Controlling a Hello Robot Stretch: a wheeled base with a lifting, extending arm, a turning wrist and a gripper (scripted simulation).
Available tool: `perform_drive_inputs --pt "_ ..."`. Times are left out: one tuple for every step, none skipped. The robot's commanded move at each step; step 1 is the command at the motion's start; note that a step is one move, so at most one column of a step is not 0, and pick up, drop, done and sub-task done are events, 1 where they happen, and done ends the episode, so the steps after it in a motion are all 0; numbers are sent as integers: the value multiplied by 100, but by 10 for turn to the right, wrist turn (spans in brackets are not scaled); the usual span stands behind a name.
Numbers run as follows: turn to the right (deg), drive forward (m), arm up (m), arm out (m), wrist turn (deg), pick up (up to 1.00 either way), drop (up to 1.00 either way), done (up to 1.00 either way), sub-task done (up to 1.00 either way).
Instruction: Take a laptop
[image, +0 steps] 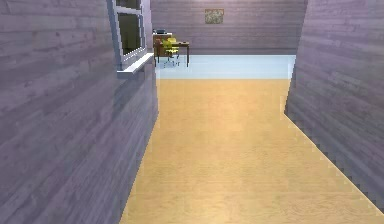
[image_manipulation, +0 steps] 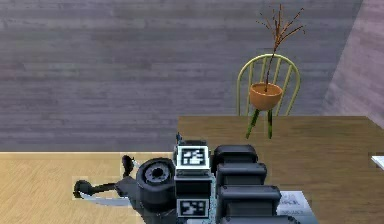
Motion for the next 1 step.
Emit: perform_drive_inputs --pt "0 0 0 0 450 0 0 0 0"
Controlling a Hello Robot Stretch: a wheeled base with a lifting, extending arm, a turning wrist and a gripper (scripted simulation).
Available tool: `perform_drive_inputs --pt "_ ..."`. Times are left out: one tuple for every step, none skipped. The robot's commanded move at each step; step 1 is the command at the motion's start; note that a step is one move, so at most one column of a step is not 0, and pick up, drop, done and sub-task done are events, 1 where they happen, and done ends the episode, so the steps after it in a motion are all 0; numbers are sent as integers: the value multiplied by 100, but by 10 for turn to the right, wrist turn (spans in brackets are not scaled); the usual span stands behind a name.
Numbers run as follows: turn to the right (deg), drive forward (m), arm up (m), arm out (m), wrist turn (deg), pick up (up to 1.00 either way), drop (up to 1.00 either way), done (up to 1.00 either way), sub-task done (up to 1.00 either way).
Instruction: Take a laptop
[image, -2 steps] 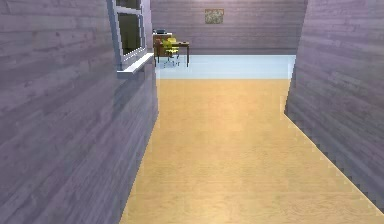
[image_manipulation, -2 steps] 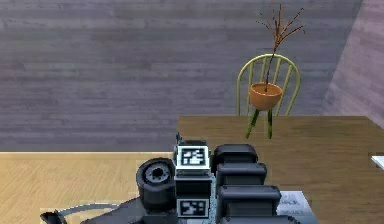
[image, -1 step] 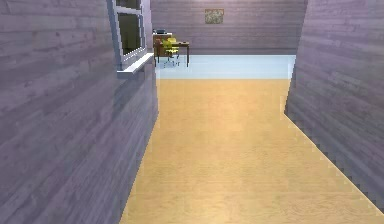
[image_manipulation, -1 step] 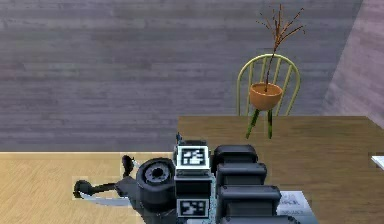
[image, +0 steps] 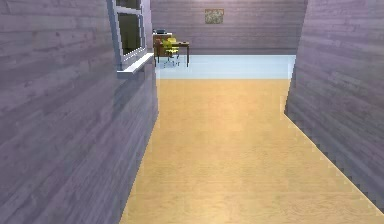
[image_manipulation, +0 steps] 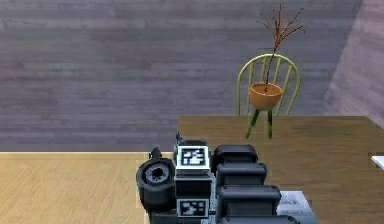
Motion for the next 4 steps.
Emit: perform_drive_inputs --pt "0 0 -30 0 0 0 0 0 0" --pt "0 0 0 0 0 100 0 0 0" --pt "0 0 10 0 0 0 0 0 0" --pt "0 0 0 0 0 0 0 100 0"
